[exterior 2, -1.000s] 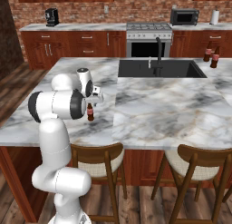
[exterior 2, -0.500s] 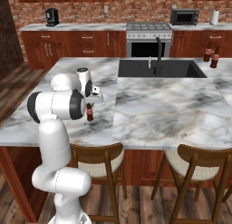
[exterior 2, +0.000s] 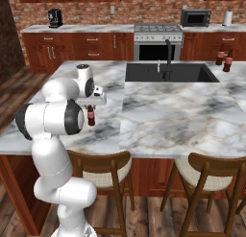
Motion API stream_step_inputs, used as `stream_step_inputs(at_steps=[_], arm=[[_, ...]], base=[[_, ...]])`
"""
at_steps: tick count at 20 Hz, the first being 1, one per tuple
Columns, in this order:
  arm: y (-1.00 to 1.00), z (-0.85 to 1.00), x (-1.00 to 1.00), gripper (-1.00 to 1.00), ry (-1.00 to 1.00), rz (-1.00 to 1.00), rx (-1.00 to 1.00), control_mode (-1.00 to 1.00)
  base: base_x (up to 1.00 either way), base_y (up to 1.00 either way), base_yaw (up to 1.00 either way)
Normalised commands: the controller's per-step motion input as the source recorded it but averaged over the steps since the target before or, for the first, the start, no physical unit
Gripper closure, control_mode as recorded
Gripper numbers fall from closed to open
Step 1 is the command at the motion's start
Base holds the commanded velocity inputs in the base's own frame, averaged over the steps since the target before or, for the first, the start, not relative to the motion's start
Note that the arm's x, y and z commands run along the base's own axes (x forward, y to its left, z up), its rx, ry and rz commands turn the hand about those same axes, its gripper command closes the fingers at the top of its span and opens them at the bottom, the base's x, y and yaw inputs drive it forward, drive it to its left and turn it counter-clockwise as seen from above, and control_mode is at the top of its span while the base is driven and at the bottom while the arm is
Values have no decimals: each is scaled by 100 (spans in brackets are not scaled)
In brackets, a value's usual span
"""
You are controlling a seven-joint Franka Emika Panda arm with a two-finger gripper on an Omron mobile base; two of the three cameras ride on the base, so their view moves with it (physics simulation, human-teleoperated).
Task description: Place the large bottle from the dining counter next to the other large bottle outside the sink, and place the small bottle from the dining counter next to the other small bottle inside the sink.
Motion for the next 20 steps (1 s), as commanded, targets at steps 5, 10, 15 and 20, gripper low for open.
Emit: stream_step_inputs(at_steps=[5,10,15,20], arm=[[0,55,-64,100,0,1,2,-100],[0,24,-85,100,0,2,1,-100],[0,16,-77,100,-10,2,6,-100],[-4,28,-54,100,-12,1,3,-100]], base=[[0,0,0],[0,0,0],[0,0,0],[0,0,0]])
